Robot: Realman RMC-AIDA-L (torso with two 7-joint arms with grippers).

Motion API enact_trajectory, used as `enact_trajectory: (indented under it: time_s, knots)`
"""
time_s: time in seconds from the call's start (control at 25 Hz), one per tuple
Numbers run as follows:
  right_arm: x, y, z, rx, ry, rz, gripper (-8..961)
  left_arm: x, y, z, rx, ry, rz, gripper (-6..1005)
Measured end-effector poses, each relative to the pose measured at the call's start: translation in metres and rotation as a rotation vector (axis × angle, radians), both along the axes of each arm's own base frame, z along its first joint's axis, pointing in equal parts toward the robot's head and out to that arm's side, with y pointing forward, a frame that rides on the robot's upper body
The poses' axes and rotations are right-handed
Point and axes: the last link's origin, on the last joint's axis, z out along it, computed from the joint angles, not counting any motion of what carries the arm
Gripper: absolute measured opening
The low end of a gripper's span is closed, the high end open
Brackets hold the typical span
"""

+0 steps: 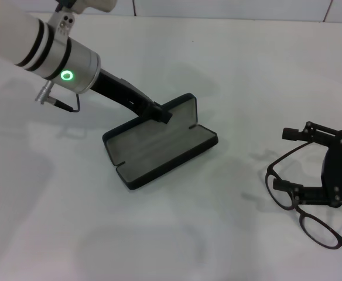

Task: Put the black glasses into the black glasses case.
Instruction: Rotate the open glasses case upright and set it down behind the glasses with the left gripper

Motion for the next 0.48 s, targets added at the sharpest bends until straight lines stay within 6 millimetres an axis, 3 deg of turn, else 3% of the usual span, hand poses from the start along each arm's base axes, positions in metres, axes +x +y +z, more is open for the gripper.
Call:
enact_trajectory:
  time_s: [0.12, 0.24, 0.48]
  knots:
    - [0.0, -0.001, -0.001, -0.002, 0.001, 0.0, 853, 0.0, 0.0, 0.001, -0.001, 0.005, -0.014, 472]
    - [0.001, -0.004, -0.002, -0.005, 0.001, 0.004, 853, 0.001, 0.002, 0.002, 0.005, 0.005, -0.057, 280]
    - [0.001, -0.014, -0.004, -0.019, 0.021, 0.03, 853, 0.019, 0.015, 0.002, 0.055, -0.025, -0.192, 209]
